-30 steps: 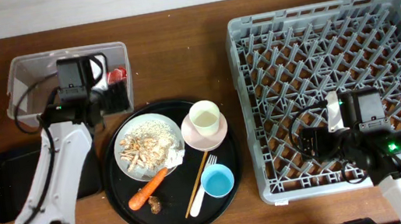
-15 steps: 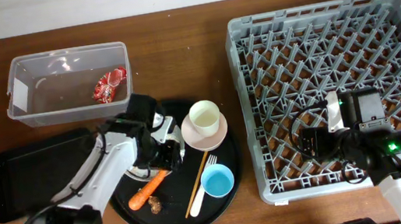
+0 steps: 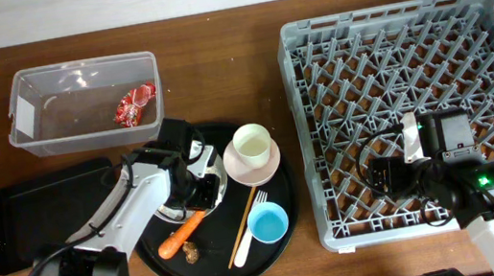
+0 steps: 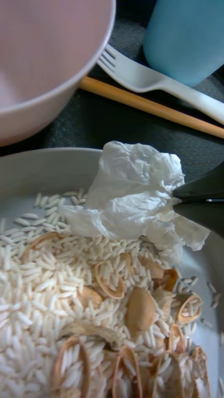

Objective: Sort waste into correct bins and load items into the dishwasher rack
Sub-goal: 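Grasp the white tissue with the left gripper and drop it in the clear bin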

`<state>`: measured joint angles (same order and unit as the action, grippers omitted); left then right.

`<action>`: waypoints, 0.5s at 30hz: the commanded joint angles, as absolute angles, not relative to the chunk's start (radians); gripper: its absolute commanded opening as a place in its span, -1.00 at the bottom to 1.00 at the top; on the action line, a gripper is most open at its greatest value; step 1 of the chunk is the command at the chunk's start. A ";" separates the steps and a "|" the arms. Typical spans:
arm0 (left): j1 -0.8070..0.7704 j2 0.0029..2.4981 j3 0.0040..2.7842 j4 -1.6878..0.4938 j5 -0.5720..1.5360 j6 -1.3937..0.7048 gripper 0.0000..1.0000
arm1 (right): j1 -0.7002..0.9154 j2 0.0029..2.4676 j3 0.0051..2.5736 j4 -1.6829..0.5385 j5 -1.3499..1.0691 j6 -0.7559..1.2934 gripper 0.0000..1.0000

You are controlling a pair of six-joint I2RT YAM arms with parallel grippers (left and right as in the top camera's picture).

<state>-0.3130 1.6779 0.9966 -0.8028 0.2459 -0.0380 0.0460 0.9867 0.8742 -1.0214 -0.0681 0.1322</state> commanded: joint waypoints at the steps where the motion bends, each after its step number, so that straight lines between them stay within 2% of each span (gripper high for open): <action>1: -0.311 1.671 1.069 -0.858 0.182 -0.029 -1.00 | 0.052 0.984 0.892 -1.021 -0.055 0.139 0.97; 4: -0.292 1.630 1.202 -0.947 0.102 -0.029 -0.99 | 0.052 0.984 0.892 -1.022 -0.055 0.139 0.97; 8: -0.217 1.573 1.359 -0.936 -0.023 -0.029 -0.99 | 0.052 0.984 0.892 -1.021 -0.055 0.139 0.97; 15: -0.044 1.634 1.383 -0.627 -0.060 -0.030 -0.96 | 0.052 0.984 0.892 -1.021 -0.055 0.139 0.97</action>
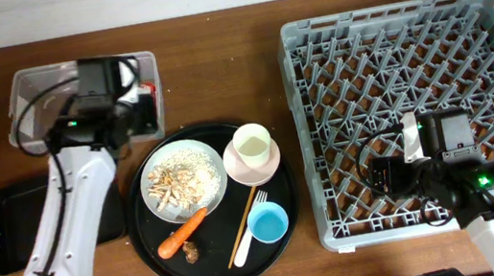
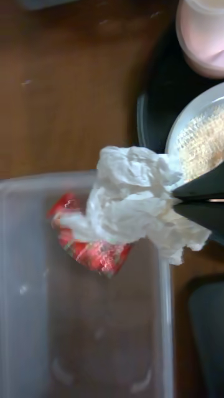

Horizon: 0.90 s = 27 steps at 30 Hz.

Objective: Sort waste into correct bins and load items into the dishwasher rack
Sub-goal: 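Grasp the white tissue with the left gripper and drop it in the clear bin, then grasp the white cup from the pink saucer with the left gripper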

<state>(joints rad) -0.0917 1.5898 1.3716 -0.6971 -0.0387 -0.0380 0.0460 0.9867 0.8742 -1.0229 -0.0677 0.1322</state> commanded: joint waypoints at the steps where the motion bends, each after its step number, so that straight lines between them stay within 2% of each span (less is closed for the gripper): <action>1: -0.038 1.647 1.383 -0.611 -0.060 -0.030 -0.94 | 0.052 0.984 0.892 -1.021 -0.055 0.139 0.97; 2: -0.030 1.680 1.384 -0.575 -0.060 -0.030 -0.28 | 0.052 0.984 0.892 -1.021 -0.055 0.139 0.97; 4: -0.030 1.717 1.384 -0.503 -0.060 -0.030 0.64 | 0.052 0.984 0.892 -1.022 -0.055 0.139 0.97; 12: -0.030 1.713 1.383 -0.509 -0.039 -0.030 0.65 | 0.052 0.984 0.892 -1.022 -0.055 0.139 0.97; 19: -0.077 1.837 1.383 -0.561 0.180 -0.030 0.65 | 0.052 0.984 0.892 -1.022 -0.055 0.139 0.97; 27: -0.135 1.796 1.383 -0.577 0.180 -0.030 0.56 | 0.052 0.984 0.892 -1.021 -0.055 0.139 0.97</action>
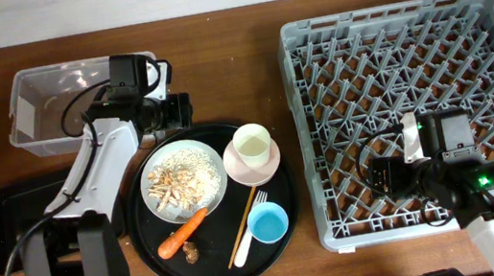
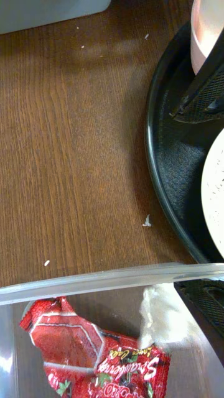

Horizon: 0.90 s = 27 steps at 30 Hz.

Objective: Sort waste into correct bins and load items into the dishwasher rack
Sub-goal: 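Grasp the white cup from the pink saucer with the left gripper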

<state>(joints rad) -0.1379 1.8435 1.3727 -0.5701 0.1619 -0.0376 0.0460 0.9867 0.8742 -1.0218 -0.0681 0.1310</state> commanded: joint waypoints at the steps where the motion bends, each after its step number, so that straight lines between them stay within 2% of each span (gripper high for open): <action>1: -0.135 1.788 1.383 -0.577 0.180 -0.030 0.56 | 0.052 0.984 0.892 -1.021 -0.055 0.139 0.97; 8: -0.136 1.686 1.383 -0.594 0.182 -0.030 0.60 | 0.052 0.984 0.892 -1.021 -0.055 0.139 0.97; 12: -0.225 1.655 1.383 -0.787 0.397 -0.030 0.63 | 0.052 0.984 0.892 -1.021 -0.055 0.139 0.97; 16: -0.359 1.718 1.370 -0.831 0.397 -0.034 0.64 | 0.052 0.984 0.892 -1.023 -0.055 0.139 0.97; 21: -0.395 1.804 1.370 -0.822 0.326 -0.080 0.58 | 0.052 0.984 0.892 -1.028 -0.055 0.139 0.97; 23: -0.395 1.841 1.370 -0.815 0.326 -0.083 0.43 | 0.052 0.984 0.892 -1.028 -0.055 0.139 0.97; 24: -0.395 1.853 1.370 -0.813 0.326 -0.083 0.29 | 0.052 0.984 0.892 -1.029 -0.055 0.139 0.97; 26: -0.395 1.879 1.370 -0.807 0.327 -0.083 -0.12 | 0.052 0.984 0.892 -1.030 -0.055 0.139 0.97; 27: -0.395 1.882 1.370 -0.804 0.337 -0.082 -0.39 | 0.052 0.984 0.892 -1.030 -0.056 0.139 0.97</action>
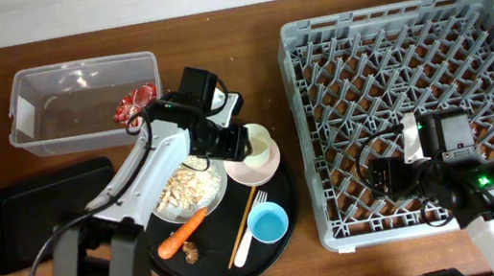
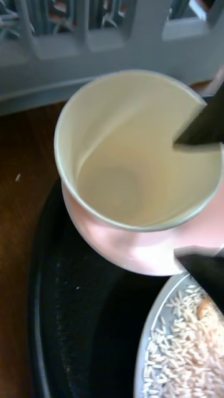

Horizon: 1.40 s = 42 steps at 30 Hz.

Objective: Sort waste into correct bins and load items into the dishwasher rack
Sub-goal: 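Grasp the white cup from the pink saucer with the left gripper, then hand the white cup to the right gripper and place it in the rack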

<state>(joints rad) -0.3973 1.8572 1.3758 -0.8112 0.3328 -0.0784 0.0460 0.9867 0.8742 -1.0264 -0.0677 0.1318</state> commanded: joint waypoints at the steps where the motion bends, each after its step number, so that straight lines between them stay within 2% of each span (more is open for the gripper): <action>1: -0.395 1.882 1.370 -0.801 0.337 -0.083 -0.56 | 0.052 0.984 0.892 -1.032 -0.056 0.139 0.97; 2: -0.395 1.880 1.374 -0.801 0.336 -0.082 -0.75 | 0.052 0.984 0.892 -1.034 -0.056 0.139 0.97; 5: -0.375 1.866 1.391 -0.807 0.314 -0.082 -0.99 | 0.052 0.984 0.892 -1.033 -0.056 0.139 0.97; 11: -0.255 1.703 1.447 -0.935 0.326 -0.081 -0.99 | 0.038 0.984 0.895 -1.043 -0.047 0.161 0.97; 13: -0.205 1.680 1.447 -0.939 0.444 -0.054 -1.00 | -0.028 0.984 0.916 -0.994 -0.056 0.218 0.98; 14: -0.179 1.681 1.446 -0.930 0.572 -0.048 -1.00 | -0.083 0.984 0.927 -0.931 -0.123 0.203 0.97; 17: -0.168 1.689 1.441 -0.861 1.011 -0.004 -1.00 | -0.173 0.989 0.929 -0.823 -0.567 -0.050 0.97; 19: -0.195 1.691 1.441 -0.820 1.155 -0.002 -1.00 | -0.174 1.006 0.929 -0.839 -0.859 -0.228 0.97; 21: -0.256 1.691 1.441 -0.800 1.164 0.002 -1.00 | -0.147 1.032 0.928 -0.852 -1.098 -0.374 0.97; 26: -0.359 1.691 1.441 -0.797 1.168 0.001 -1.00 | -0.060 1.086 0.928 -0.799 -1.197 -0.462 0.97; 33: -0.391 1.691 1.441 -0.797 1.235 -0.007 -1.00 | 0.025 1.091 0.928 -0.665 -1.280 -0.467 0.97; 38: -0.394 1.691 1.441 -0.798 1.236 -0.011 -1.00 | 0.041 1.091 0.928 -0.622 -1.280 -0.467 0.75; 41: -0.398 1.691 1.441 -0.798 1.235 -0.011 -1.00 | 0.041 1.091 0.928 -0.601 -1.280 -0.467 0.33; 42: -0.398 1.691 1.441 -0.798 1.235 -0.011 -1.00 | 0.041 1.091 0.928 -0.601 -1.280 -0.467 0.33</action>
